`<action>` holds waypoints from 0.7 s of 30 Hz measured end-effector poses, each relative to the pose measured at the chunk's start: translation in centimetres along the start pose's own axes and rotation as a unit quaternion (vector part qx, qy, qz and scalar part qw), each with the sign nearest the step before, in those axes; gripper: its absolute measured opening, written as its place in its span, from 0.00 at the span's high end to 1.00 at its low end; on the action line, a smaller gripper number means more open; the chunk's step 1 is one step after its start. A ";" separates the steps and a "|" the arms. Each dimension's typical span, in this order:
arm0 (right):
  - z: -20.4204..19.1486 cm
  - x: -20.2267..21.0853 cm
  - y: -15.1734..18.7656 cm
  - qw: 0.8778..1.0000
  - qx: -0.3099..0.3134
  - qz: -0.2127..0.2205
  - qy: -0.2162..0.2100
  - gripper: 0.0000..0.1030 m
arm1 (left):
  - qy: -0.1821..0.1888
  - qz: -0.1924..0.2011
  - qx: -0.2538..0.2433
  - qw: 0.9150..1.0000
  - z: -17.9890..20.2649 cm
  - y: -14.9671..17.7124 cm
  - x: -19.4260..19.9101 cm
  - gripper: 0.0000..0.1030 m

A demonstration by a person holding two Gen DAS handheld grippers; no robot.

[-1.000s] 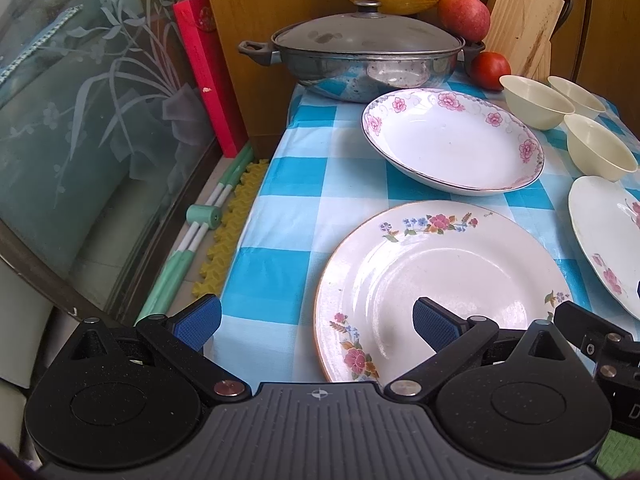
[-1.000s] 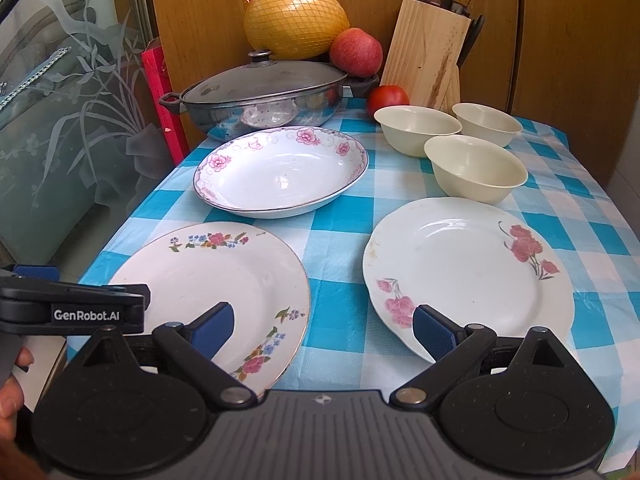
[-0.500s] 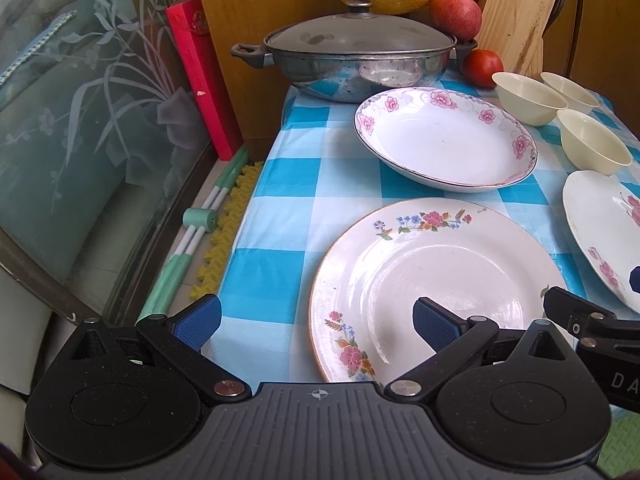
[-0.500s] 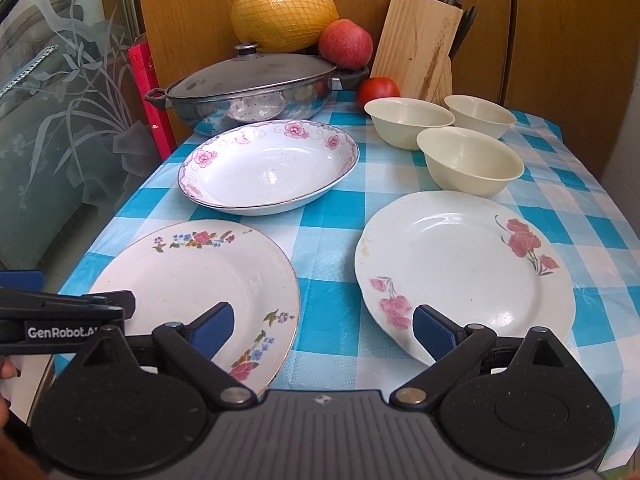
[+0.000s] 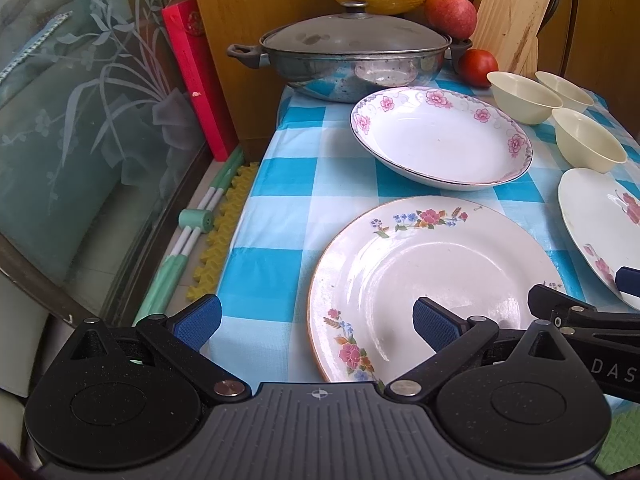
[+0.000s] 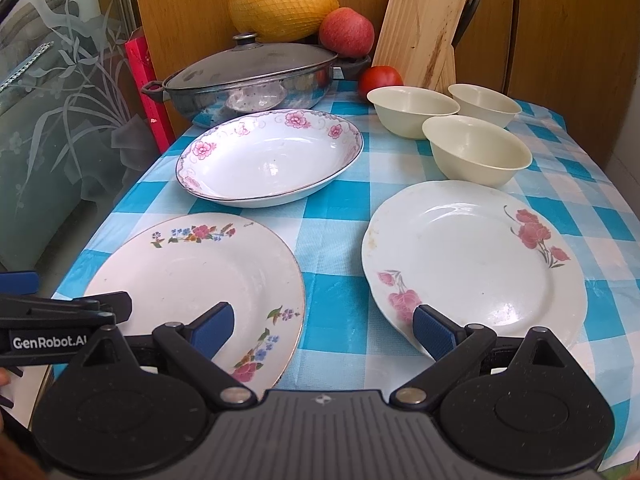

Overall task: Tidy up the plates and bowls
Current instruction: 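Move the right gripper toward the rim of the blue-and-pink floral plate, then close the right gripper on the floral plate's rim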

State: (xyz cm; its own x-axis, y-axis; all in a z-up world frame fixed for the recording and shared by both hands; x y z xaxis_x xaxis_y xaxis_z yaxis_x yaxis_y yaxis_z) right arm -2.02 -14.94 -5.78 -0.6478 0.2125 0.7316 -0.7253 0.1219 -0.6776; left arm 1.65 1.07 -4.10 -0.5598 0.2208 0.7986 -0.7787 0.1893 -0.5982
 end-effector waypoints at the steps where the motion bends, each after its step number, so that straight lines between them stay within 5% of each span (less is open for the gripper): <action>1: 0.0 0.0 0.0 1.000 0.000 0.000 0.000 0.08 | -0.001 -0.001 0.000 1.000 0.0 0.0 0.0 0.00; 12: -0.6 0.3 -0.1 0.999 -0.001 0.002 -0.036 0.09 | -0.002 -0.018 0.001 1.000 -0.3 0.3 -0.8 0.00; 16: -0.1 -0.8 0.2 0.994 -0.035 -0.050 -0.087 0.09 | 0.017 -0.032 0.017 0.999 -0.8 0.5 -1.3 0.00; 21: -0.3 -0.6 0.1 0.992 -0.039 -0.044 -0.114 0.20 | 0.022 -0.036 0.024 0.999 -0.8 0.4 -1.5 0.00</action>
State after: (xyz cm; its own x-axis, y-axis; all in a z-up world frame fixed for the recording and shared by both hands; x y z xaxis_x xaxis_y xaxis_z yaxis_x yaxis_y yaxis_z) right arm -1.65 -14.75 -6.36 -0.6252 -0.0263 0.7800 -0.7669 0.2065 -0.6077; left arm 2.35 1.62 -5.58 -0.4900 0.2507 0.8349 -0.8297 0.1596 -0.5349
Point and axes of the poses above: each gripper's, at about its wrist camera, not at the fingertips, and x roughly against the way its jaws point, z to its right, y to its underside, the point moved 3 cm from there along -x, roughly the way its jaws point, and after that the axes turned 12 degrees about y, right-handed, at the moved point
